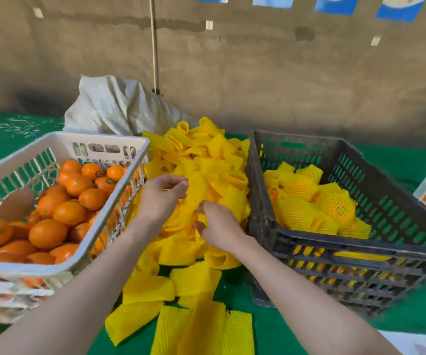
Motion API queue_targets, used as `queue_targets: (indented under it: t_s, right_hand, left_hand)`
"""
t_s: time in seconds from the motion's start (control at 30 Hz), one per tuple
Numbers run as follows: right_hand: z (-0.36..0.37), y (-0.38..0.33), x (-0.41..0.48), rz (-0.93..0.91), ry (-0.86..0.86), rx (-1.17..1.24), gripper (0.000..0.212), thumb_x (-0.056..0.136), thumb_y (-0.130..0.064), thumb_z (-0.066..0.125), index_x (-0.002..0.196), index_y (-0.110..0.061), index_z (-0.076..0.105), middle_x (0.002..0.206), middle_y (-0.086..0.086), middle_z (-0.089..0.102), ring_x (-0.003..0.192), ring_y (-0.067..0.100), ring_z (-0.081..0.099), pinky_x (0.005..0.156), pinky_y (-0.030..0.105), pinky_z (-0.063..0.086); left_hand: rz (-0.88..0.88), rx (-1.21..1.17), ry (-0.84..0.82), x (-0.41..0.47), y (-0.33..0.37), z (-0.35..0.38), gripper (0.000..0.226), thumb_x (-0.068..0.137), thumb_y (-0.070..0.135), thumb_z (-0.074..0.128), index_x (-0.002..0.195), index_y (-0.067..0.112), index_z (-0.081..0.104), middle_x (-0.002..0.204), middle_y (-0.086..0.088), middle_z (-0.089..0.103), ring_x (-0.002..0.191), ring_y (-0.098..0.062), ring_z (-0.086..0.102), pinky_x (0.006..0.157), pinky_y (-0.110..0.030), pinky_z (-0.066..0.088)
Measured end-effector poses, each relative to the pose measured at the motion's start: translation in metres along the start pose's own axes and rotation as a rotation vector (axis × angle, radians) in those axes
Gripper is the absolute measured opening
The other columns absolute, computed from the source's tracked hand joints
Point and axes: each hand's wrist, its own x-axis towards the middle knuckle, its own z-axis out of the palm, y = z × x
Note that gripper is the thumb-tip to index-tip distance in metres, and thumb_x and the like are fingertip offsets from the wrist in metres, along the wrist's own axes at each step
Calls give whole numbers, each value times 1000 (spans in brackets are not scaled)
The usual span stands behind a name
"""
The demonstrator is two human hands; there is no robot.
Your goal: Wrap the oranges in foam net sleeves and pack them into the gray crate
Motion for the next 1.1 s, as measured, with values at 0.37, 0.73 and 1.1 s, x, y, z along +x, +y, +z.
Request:
queue_targets:
  t_s: [0.37,0.73,1.1]
  right_hand:
    - [64,18,12,369,-69,-157,30,95,-17,47,123,-14,57,133,10,53,127,26,42,111,41,24]
    - [-10,-68,-6,108,405,743,45,78,0,71,114,-21,52,103,-22,48,96,-11,49,73,2,44]
    - [-38,-121,16,119,-187,602,24,80,-37,66,98,-22,62,87,-10,62,83,3,57,70,19,42]
  left_hand:
    - [-50,23,-84,-32,-32,-63,16,94,17,58,82,22,66,91,6,67,86,-24,66,84,-52,52]
    - [-107,-22,-112,-14,-36,-74,56,91,30,62,140,13,41,139,-2,44,125,-21,44,90,-30,39]
    - [339,-42,-305,9,-26,-127,16,81,2,70,89,13,61,88,-6,62,81,-14,56,69,-28,45]
